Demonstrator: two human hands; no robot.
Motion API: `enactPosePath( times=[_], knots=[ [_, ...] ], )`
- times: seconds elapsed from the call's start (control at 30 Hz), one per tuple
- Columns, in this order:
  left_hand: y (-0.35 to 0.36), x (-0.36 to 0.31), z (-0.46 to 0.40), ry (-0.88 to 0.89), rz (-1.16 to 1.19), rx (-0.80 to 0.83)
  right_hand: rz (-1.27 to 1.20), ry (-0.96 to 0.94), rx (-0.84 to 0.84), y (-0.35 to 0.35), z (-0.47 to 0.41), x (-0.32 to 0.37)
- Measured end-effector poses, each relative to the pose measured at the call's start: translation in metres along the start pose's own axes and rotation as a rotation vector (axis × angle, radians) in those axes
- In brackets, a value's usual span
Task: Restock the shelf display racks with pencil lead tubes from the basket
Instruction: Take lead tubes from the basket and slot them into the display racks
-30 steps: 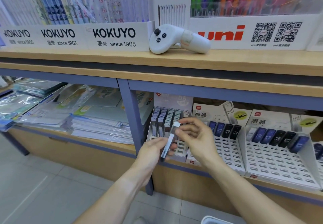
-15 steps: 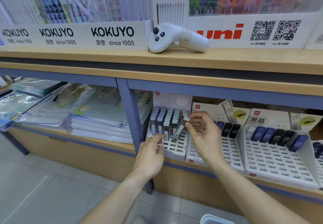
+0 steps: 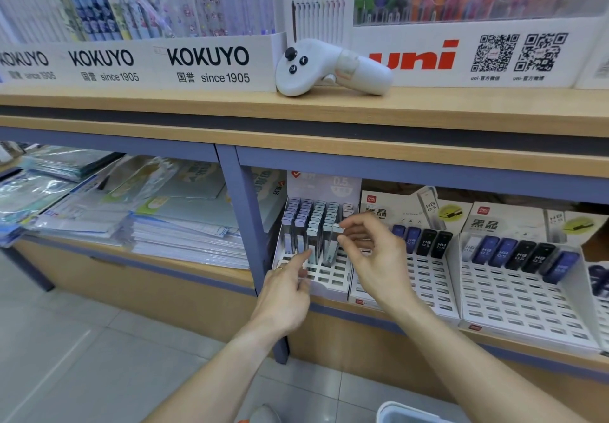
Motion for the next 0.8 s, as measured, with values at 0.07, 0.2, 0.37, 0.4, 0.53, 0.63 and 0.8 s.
enactPosePath(
  times=[0.07,0.2,0.37,0.4,0.53,0.63,0.8],
  knots=[
    [0.0,0.001,-0.001,0.002,0.006,-0.001,0.017,-0.041,0.021,0.002,0.002,0.006],
    [0.001,0.003,-0.001,-0.003,0.004,0.005,0.031,-0.067,0.046,0.005,0.006,0.012],
    [0.001,0.002,-0.001,0.003,0.003,0.003,0.031,-0.059,0.057,0.009,0.006,0.013],
    [0.001,0.003,-0.001,0.004,0.003,0.003,0.037,-0.054,0.065,0.012,0.006,0.012],
    [0.001,0.003,-0.001,0.007,0.002,0.003,0.092,-0.011,0.08,0.019,0.004,-0.002],
    [0.001,0.004,-0.001,0.008,0.0,0.01,0.147,-0.008,0.087,0.024,0.0,-0.009],
    [0.001,0.006,-0.003,0.009,-0.007,0.012,0.245,-0.045,0.105,0.027,-0.001,-0.009]
  ],
)
Point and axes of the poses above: each hand's wrist, its own z-axis away from the middle knuckle, its own y-axis out of the palm, x = y × z, the point moved 9 cm from there along -z, towards the middle knuckle, and after that the axes turned 3 degrees about z, right-handed, at the moved point
